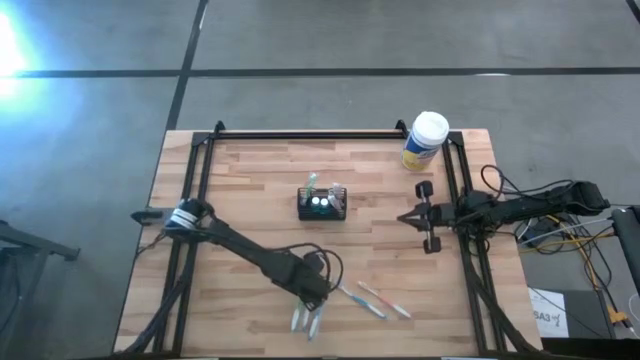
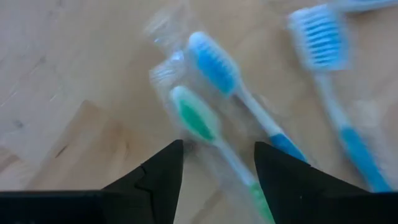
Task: Pick & Place toothbrushing station
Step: Put the green toothbrush in the wire organizer
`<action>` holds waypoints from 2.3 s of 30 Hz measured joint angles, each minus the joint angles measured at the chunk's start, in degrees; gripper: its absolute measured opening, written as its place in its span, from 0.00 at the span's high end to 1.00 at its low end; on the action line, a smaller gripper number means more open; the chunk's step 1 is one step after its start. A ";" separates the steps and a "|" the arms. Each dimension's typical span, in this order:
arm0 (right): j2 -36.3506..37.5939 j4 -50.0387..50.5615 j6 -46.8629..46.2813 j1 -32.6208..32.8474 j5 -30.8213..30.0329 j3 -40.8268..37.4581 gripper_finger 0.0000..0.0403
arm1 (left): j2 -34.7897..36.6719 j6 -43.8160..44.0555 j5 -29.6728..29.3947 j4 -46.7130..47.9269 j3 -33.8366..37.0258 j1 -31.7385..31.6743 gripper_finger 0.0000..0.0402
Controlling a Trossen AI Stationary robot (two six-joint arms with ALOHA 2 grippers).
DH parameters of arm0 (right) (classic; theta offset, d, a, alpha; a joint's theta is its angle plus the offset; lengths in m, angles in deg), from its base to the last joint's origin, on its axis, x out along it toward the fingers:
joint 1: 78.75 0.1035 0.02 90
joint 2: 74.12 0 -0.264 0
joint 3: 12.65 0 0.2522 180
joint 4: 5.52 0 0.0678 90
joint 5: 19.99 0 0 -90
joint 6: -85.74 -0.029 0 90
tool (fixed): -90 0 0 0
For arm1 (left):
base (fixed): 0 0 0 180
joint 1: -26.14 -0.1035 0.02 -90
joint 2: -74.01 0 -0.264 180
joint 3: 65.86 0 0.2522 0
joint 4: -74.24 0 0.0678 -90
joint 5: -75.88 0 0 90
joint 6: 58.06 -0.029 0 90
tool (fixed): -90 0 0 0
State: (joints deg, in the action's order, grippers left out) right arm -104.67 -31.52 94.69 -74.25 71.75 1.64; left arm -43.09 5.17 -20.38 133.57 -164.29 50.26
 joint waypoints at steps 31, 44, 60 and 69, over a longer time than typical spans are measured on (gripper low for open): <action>0.02 0.56 -1.05 0.00 -0.04 0.00 0.98 | 15.11 -40.51 -11.81 -0.60 5.71 0.69 0.99; 0.08 0.04 -2.20 -0.01 -0.04 0.00 0.98 | 64.14 -72.05 -15.65 -49.13 40.40 -6.45 1.00; 0.09 0.42 6.18 -0.07 -0.81 0.00 0.98 | 63.63 -59.80 22.66 -91.75 61.94 -49.34 1.00; 0.09 -4.96 13.36 -0.06 -6.45 0.00 0.98 | 48.14 -59.75 32.83 -91.10 52.25 -48.49 1.00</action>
State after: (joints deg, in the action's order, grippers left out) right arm -104.58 -36.48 108.05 -74.32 65.30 1.64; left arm 5.05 -54.57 12.45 42.47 -112.04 1.77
